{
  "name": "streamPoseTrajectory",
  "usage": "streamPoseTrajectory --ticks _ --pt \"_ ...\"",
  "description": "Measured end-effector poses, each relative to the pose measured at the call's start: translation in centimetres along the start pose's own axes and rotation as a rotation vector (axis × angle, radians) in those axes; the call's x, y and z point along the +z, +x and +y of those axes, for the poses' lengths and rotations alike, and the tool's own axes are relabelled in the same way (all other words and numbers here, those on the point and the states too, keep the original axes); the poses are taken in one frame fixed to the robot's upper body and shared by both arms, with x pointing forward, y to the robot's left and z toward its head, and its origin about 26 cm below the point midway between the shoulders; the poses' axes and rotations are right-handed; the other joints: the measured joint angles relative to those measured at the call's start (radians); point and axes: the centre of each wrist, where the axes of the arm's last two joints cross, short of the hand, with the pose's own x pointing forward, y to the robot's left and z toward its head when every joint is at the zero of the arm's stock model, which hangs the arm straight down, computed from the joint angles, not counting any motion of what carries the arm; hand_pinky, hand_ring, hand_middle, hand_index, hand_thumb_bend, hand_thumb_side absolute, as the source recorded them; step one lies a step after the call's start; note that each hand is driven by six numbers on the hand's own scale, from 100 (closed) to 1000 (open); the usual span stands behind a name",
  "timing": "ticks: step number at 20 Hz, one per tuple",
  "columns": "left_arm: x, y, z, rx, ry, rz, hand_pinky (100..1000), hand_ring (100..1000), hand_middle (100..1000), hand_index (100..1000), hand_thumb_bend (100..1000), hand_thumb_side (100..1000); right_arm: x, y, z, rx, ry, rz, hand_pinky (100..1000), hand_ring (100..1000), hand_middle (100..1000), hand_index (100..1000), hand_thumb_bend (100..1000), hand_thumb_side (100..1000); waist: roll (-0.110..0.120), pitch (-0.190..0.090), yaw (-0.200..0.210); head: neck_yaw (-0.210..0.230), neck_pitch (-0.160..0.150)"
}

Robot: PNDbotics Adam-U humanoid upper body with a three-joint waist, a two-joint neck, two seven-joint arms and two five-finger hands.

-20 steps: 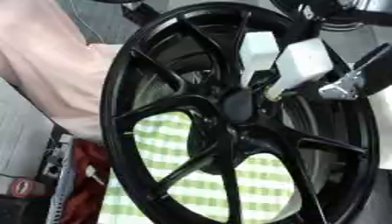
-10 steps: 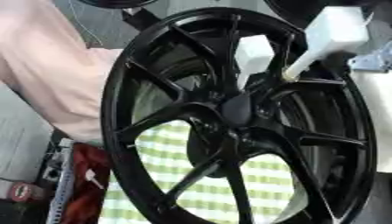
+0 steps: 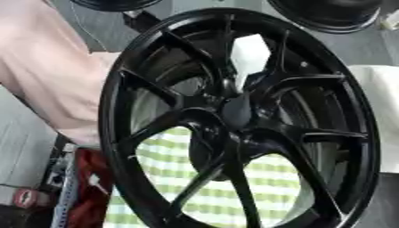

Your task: Pull the pin out of the wheel hub.

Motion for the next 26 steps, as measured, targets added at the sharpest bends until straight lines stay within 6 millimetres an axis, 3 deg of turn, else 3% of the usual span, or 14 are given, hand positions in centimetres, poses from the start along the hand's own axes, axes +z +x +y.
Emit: streamPoseTrajectory --ticks 6,9,11,13,14,18,21,22,23,26 --pt "0.0 0.0 0.1 -0.001 0.007 -0.003 857 672 650 808 100 831 1.1 -6.8 0.8 0.035 -0.176 0.268 653 544 405 523 365 100 0.014 0.000 -0.007 0.006 0.000" --pt "0.1 0.0 0.1 -0.002 0.009 -0.003 857 673 650 808 100 831 1.8 -8.5 1.7 0.038 -0.213 0.340 737 664 534 645 366 100 0.017 -0.001 -0.010 0.008 0.000" --pt "0.1 0.0 0.2 -0.003 0.010 -0.002 857 673 650 808 100 832 2.2 -9.3 2.3 0.045 -0.219 0.367 835 817 741 783 402 100 0.018 -0.003 -0.010 0.010 0.000" --pt "0.1 -0.1 0.2 -0.004 0.012 -0.001 857 674 650 808 100 831 2.5 -9.6 2.8 0.052 -0.216 0.375 891 898 855 856 556 181 0.020 -0.007 -0.012 0.011 0.000" --pt "0.1 -0.1 0.2 -0.004 0.012 -0.001 857 674 650 808 100 831 2.5 -9.6 3.0 0.053 -0.210 0.368 902 912 868 867 558 219 0.020 -0.008 -0.012 0.011 0.000" --pt "0.1 -0.1 0.3 -0.004 0.013 -0.001 858 674 650 808 100 831 2.6 -9.2 3.5 0.031 -0.178 0.297 900 893 845 853 487 308 0.022 -0.009 -0.014 0.011 0.000" --pt "0.1 -0.1 0.3 -0.004 0.013 -0.001 858 675 651 808 100 831 2.5 -8.0 3.5 -0.013 -0.198 0.219 897 877 813 825 373 295 0.023 -0.012 -0.014 0.011 0.000" --pt "0.1 -0.1 0.3 -0.004 0.013 -0.001 858 675 651 808 100 833 2.4 -7.5 3.4 -0.031 -0.209 0.190 896 874 810 821 401 310 0.023 -0.013 -0.014 0.011 0.000" --pt "0.1 -0.1 0.3 -0.004 0.013 0.000 858 675 651 808 100 831 2.3 -7.1 3.5 -0.049 -0.215 0.165 896 874 809 821 330 295 0.023 -0.013 -0.013 0.011 0.000" --pt "0.1 -0.1 0.3 -0.003 0.012 0.000 858 676 651 808 100 831 2.1 -5.7 3.7 -0.084 -0.230 0.101 882 850 778 793 299 288 0.023 -0.013 -0.010 0.011 0.000"
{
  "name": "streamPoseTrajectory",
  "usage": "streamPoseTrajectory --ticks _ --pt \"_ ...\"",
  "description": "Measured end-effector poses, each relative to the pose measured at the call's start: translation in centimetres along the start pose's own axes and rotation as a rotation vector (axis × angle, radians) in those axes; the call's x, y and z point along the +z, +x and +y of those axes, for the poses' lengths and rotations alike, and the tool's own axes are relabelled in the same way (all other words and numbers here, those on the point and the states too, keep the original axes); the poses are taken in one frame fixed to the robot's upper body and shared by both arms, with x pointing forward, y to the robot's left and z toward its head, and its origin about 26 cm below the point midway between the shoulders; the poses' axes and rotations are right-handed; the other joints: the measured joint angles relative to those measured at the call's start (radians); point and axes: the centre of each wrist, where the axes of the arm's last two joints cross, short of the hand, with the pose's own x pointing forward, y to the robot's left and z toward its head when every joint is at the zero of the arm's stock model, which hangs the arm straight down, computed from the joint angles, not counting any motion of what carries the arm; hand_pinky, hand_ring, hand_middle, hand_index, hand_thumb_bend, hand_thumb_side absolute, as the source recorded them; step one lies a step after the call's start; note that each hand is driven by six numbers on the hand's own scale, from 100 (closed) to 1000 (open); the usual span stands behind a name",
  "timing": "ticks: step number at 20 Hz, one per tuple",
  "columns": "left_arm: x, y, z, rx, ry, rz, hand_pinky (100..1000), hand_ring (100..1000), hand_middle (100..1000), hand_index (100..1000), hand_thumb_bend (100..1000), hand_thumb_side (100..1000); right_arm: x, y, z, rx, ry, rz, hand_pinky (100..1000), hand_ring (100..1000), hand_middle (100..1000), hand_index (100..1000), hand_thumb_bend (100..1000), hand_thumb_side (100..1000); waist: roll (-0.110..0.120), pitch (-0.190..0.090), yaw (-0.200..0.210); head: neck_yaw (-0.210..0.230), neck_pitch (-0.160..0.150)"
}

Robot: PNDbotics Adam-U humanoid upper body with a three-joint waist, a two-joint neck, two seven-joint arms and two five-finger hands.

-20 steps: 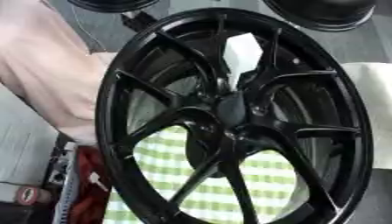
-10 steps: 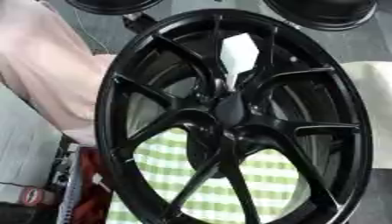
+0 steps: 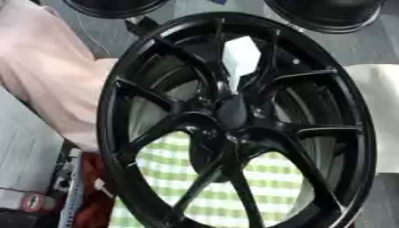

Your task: Pull the pin out of the wheel hub.

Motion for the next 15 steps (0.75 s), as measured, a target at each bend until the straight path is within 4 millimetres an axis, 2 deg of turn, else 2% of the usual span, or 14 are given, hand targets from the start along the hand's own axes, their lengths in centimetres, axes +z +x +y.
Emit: streamPoseTrajectory --ticks 4,9,14,15 --pt "0.0 0.0 0.0 0.001 -0.002 0.001 857 676 651 808 100 830 -0.1 2.3 0.5 -0.052 -0.023 -0.085 857 804 706 734 310 204 0.000 0.000 0.003 -0.002 0.000" --pt "-0.1 0.1 -0.1 0.008 -0.004 -0.002 858 675 651 808 100 829 0.2 5.9 1.9 -0.184 -0.010 -0.219 861 787 677 712 288 196 -0.001 0.000 0.012 -0.010 0.000" --pt "-0.2 0.1 -0.3 0.015 -0.012 -0.007 857 675 650 807 100 826 1.3 9.3 4.0 -0.318 0.074 -0.340 865 781 669 707 272 195 0.001 0.000 0.025 -0.020 0.000" --pt "-0.2 0.1 -0.3 0.015 -0.012 -0.007 857 675 650 807 100 826 1.5 9.9 4.3 -0.336 0.090 -0.365 865 783 672 709 229 237 0.001 0.000 0.027 -0.022 0.000"
